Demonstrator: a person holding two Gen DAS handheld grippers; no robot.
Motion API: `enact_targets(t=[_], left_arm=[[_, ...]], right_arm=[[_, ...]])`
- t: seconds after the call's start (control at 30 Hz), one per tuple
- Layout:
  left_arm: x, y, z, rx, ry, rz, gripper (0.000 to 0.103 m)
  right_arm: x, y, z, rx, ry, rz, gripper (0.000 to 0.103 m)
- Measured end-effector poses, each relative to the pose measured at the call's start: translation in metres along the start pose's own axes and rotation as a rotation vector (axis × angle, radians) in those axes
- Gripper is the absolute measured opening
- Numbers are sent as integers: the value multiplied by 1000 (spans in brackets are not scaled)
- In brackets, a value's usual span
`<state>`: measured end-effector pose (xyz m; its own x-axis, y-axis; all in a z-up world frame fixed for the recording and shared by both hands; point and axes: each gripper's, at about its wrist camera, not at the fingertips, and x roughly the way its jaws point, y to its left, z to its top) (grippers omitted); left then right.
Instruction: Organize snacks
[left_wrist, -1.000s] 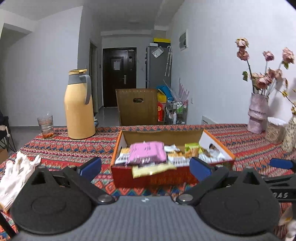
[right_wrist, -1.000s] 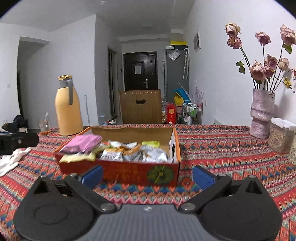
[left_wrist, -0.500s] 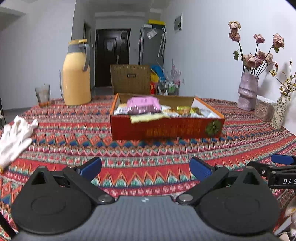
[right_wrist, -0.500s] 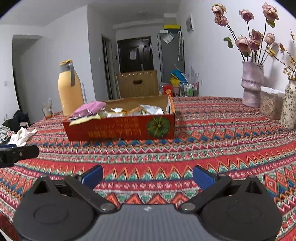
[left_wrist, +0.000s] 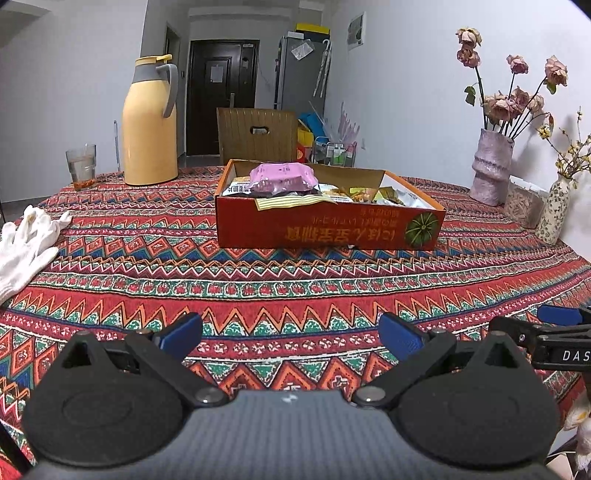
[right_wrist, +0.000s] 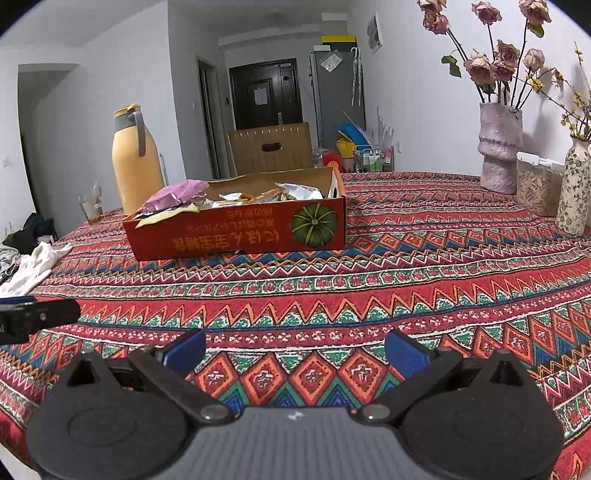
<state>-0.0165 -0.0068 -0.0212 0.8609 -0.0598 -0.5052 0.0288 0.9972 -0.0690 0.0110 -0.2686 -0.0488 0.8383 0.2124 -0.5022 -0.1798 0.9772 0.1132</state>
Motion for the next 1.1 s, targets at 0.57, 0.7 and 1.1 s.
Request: enact_targets(t=[0.57, 0.7, 1.1], left_arm=[[3, -1, -2, 0, 19, 1, 103], [3, -1, -2, 0, 20, 0, 103], [4, 0, -3, -1, 21, -1, 103]], right_arm=[[4, 0, 0, 1, 11, 6, 103], [5, 0, 0, 0, 12, 8, 103], [7, 2, -1, -3, 15, 9, 103]])
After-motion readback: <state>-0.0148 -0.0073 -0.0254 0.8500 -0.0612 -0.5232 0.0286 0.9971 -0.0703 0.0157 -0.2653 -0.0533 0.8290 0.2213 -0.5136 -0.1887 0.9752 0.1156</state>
